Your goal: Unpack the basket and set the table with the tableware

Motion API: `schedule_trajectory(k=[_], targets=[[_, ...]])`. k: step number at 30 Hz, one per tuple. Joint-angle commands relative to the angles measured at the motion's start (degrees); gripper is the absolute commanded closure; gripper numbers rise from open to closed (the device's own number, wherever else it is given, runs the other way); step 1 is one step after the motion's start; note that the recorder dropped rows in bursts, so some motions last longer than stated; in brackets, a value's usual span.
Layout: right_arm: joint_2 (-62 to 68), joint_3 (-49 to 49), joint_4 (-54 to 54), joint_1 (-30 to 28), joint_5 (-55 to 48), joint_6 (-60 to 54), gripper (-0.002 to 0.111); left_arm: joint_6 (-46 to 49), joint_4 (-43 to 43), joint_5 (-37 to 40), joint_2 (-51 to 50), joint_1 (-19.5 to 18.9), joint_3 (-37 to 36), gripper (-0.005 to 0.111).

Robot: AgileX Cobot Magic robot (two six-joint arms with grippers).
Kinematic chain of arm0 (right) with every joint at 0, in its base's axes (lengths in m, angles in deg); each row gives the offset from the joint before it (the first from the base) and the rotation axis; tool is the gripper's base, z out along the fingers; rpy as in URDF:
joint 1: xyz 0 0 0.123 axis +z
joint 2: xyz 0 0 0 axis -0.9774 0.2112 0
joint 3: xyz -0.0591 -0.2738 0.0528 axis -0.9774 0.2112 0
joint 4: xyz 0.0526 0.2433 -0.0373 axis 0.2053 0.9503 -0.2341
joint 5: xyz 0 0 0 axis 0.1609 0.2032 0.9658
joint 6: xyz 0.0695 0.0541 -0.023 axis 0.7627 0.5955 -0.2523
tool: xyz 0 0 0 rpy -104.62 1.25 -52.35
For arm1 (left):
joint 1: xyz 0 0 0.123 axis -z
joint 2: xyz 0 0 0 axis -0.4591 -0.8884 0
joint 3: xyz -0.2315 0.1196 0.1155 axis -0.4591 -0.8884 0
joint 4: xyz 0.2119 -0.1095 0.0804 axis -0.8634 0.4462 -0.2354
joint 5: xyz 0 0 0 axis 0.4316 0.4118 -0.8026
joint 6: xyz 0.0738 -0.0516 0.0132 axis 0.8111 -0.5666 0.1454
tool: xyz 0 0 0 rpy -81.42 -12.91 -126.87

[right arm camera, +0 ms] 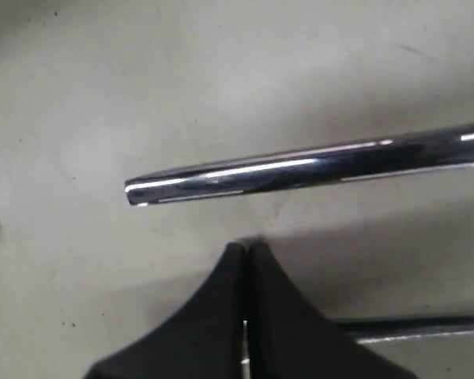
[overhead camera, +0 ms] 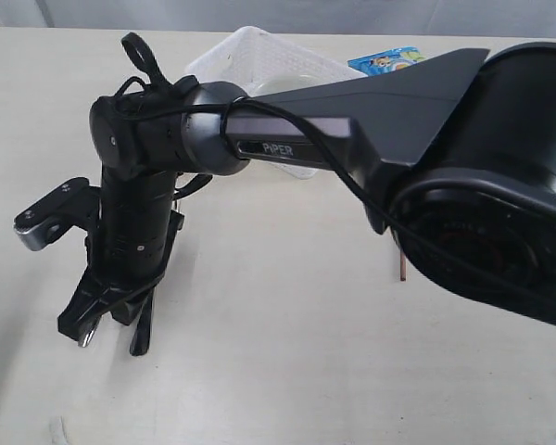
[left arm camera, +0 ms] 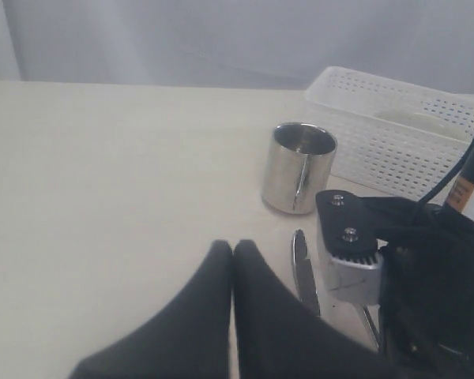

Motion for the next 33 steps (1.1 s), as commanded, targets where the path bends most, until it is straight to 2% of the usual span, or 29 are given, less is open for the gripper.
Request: schedule_trajectory(k=[1, 9, 23, 33], targets=[[0.2, 0.2, 0.1, 0.3, -0.3, 0.0, 0.109, 0.2, 0.0, -0.1, 0.2, 0.3, -0.2, 0.107], [-2.5, -0.4, -0.6, 0.3, -0.3, -1.1, 0.109, 0.2, 0.0, -0.1, 0.2, 0.3, -0.2, 0.107], [-1.2, -3.1, 10.0, 0.7, 3.1, -7.4, 0.109, 0.2, 0.0, -0.1, 0.2, 0.3, -0.2, 0.107], [1.5, -3.1, 10.2, 1.1, 7.3, -7.8, 0.109, 0.2, 0.0, -0.1, 0.2, 0.3, -0.2, 0.107]])
